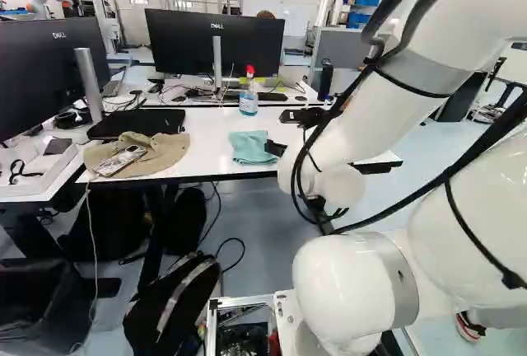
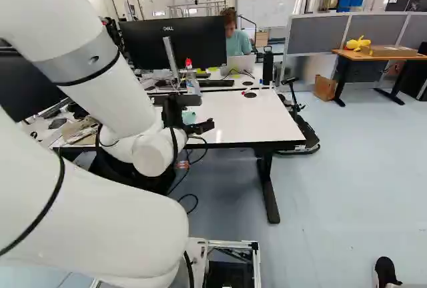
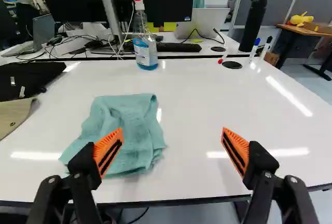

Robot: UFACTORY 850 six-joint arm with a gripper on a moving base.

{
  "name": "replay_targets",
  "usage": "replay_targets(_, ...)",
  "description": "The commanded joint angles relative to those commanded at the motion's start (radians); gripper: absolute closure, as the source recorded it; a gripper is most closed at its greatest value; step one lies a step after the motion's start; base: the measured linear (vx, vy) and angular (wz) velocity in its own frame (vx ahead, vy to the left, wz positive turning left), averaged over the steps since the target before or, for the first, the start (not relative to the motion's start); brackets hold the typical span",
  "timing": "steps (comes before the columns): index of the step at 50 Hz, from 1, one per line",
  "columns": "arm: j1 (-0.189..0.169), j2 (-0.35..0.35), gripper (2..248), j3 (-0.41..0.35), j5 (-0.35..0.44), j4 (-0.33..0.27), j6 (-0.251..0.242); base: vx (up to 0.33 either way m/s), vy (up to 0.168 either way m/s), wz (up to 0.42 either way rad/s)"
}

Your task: Clean the table with the green towel

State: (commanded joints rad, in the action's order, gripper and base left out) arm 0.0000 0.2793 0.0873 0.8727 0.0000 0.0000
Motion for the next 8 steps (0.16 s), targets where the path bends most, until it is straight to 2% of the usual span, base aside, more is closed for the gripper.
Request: replay_targets(8,0.0,0.0,3,0.0,0.0,0.0,0.0,0.0,0.0,0.0)
